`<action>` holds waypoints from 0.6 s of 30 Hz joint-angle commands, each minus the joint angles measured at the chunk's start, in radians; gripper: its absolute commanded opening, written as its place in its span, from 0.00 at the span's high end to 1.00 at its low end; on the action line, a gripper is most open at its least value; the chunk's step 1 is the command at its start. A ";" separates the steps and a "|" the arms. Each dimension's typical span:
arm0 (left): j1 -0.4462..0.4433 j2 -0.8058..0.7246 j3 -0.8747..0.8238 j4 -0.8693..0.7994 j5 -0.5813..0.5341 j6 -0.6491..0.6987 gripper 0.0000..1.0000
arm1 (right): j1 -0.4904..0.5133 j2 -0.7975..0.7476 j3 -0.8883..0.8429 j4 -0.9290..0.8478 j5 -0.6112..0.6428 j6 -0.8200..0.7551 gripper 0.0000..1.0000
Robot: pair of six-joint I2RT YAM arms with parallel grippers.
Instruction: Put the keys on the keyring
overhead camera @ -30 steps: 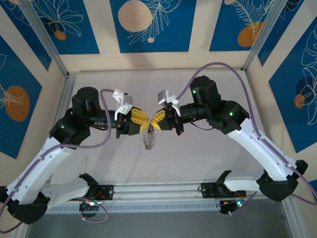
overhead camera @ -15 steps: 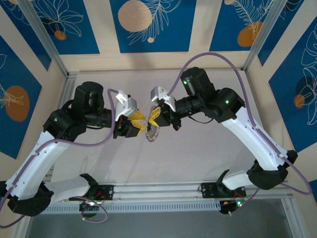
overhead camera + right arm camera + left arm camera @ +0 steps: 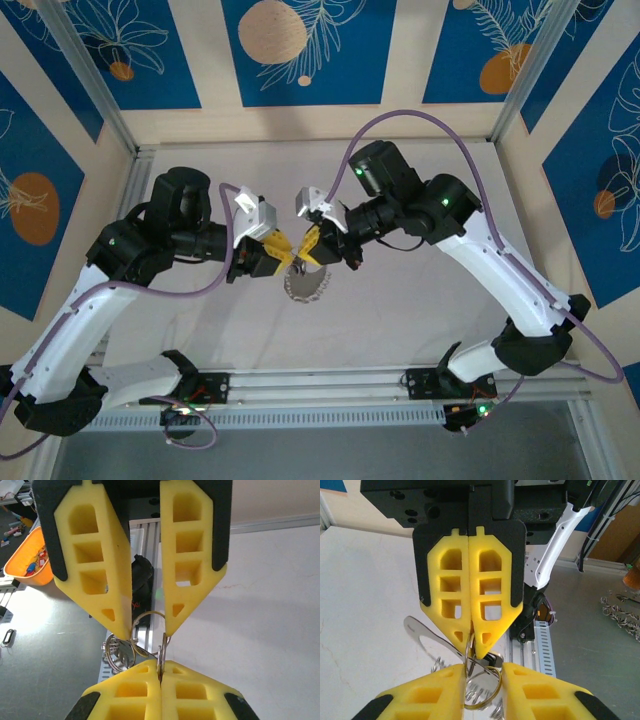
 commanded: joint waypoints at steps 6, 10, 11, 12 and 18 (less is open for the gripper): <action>-0.013 0.016 0.068 -0.074 -0.043 0.048 0.65 | 0.019 -0.009 0.027 0.022 -0.043 -0.021 1.00; -0.012 0.006 0.103 -0.126 -0.092 0.067 0.63 | 0.015 -0.021 0.014 0.025 -0.037 -0.023 1.00; -0.013 0.004 0.109 -0.133 -0.097 0.069 0.63 | 0.015 -0.024 0.011 0.027 -0.037 -0.023 1.00; -0.013 0.003 0.117 -0.140 -0.099 0.070 0.62 | 0.013 -0.028 0.009 0.029 -0.037 -0.022 1.00; -0.011 -0.042 0.125 -0.112 -0.094 0.045 0.58 | 0.004 -0.040 -0.004 0.036 -0.045 -0.023 1.00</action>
